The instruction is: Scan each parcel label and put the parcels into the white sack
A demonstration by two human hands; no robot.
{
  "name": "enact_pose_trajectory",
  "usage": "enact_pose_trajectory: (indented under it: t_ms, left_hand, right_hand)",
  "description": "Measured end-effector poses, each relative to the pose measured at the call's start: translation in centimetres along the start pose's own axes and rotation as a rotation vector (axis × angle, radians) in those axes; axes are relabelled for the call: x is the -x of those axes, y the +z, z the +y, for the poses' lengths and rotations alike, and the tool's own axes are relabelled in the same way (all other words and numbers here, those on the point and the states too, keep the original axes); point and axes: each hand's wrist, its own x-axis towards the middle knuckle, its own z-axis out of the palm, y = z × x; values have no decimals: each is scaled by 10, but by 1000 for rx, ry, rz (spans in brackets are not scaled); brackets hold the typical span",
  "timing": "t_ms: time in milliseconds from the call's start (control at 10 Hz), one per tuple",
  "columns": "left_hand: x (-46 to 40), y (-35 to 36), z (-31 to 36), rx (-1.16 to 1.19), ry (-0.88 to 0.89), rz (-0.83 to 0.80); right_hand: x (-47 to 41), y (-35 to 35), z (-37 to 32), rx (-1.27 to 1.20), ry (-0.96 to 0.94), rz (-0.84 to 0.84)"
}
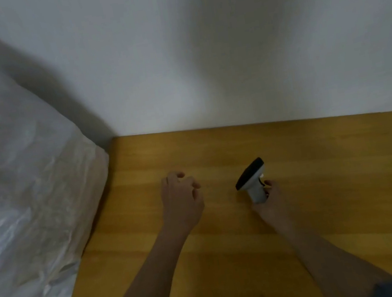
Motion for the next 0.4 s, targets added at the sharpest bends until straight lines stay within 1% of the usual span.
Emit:
enact_pose_trajectory:
  t_ms: [100,300,400]
  left_hand:
    - [3,0,-6,-1,-12,3]
    - [5,-5,-11,-8,-7,1]
    - [3,-11,-10,-6,10,20]
  right_hand:
    - [-6,5,8,48,12,-36]
    - [-12,5,15,130,52,-26]
    - [-13,3,4,198,128,-17]
